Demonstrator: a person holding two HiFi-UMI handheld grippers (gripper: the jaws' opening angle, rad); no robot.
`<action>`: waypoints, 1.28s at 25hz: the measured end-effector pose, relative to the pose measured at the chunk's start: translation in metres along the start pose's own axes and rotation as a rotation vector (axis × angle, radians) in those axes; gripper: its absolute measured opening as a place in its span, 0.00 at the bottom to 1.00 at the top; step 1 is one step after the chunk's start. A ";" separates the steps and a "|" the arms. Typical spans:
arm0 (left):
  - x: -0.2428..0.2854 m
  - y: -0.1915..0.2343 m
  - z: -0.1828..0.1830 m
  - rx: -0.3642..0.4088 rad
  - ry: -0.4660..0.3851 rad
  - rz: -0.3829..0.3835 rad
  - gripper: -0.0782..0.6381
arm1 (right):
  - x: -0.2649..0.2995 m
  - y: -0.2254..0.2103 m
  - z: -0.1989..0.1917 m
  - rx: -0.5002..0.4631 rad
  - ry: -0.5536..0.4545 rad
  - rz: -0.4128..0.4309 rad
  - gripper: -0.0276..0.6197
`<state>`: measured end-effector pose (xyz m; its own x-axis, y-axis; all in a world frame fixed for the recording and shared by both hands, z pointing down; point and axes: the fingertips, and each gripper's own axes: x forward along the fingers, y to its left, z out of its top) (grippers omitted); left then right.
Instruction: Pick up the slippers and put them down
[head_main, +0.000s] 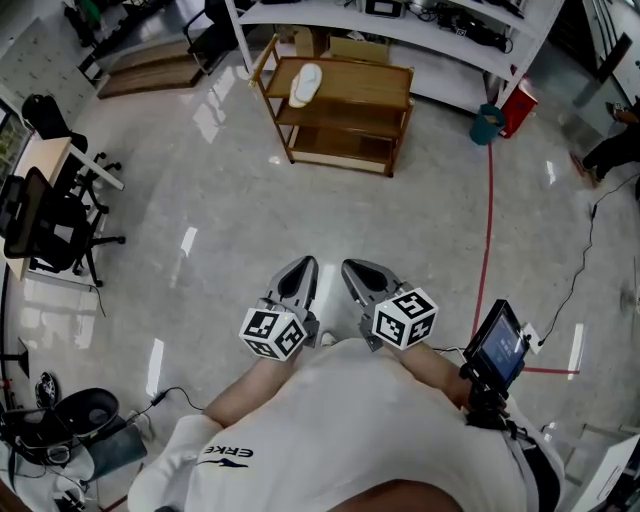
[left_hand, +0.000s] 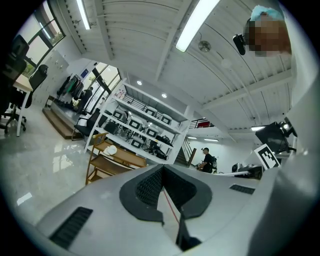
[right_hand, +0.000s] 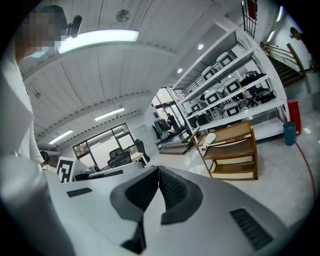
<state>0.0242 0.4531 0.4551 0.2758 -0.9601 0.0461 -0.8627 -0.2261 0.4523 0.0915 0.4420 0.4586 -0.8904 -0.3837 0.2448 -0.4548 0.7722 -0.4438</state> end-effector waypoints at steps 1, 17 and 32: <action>-0.003 0.007 0.002 -0.001 0.002 -0.001 0.12 | 0.007 0.003 0.000 0.004 0.001 -0.003 0.05; -0.014 0.060 0.019 -0.019 -0.002 -0.004 0.11 | 0.062 0.021 0.006 -0.032 0.005 0.000 0.05; 0.070 0.102 0.052 0.001 -0.033 0.035 0.11 | 0.119 -0.042 0.064 -0.056 -0.015 0.055 0.05</action>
<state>-0.0662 0.3539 0.4585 0.2312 -0.9724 0.0322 -0.8721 -0.1924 0.4500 0.0030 0.3316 0.4508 -0.9144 -0.3471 0.2084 -0.4038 0.8190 -0.4076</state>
